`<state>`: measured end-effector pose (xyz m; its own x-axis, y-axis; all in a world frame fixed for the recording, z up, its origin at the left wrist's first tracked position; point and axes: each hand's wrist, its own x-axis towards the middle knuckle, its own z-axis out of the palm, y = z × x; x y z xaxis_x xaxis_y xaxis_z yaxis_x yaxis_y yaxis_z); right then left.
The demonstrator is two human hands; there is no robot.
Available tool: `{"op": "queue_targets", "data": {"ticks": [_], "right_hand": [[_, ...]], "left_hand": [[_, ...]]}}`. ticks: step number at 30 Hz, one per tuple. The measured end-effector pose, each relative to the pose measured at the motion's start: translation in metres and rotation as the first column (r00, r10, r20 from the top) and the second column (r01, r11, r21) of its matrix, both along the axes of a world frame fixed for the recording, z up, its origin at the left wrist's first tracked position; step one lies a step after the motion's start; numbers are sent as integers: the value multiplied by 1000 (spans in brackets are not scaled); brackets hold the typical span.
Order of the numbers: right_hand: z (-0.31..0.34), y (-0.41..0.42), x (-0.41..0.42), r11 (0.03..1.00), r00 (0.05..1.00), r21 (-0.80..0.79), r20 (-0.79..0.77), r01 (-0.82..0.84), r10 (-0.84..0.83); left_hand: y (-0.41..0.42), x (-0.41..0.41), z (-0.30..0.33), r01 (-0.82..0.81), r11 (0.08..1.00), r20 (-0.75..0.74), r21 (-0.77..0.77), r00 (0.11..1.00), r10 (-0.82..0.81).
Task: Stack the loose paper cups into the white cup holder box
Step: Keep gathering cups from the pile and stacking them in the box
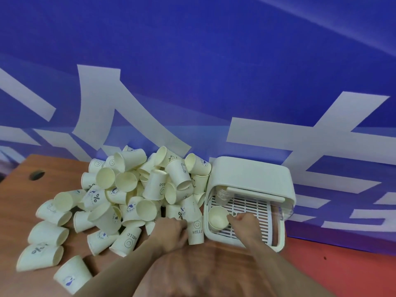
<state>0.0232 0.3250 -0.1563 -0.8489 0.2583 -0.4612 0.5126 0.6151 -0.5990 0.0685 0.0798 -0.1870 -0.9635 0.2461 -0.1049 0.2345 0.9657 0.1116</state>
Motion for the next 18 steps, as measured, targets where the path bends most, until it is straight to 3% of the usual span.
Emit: {"op": "queue_targets", "data": {"ticks": [6,10,18], "right_hand": [[8,5,9,1000,1000,-5,-16,-1,0],[21,2,19,996,995,10,-23,-93,93],[54,-44,41,973,968,7,-96,-231,231]], "left_hand": [[-1,6,18,30,998,20,-62,999,-29],[-6,12,34,24,995,7,-92,1000,-23],[-44,44,63,-170,985,-69,-19,983,169]]}}
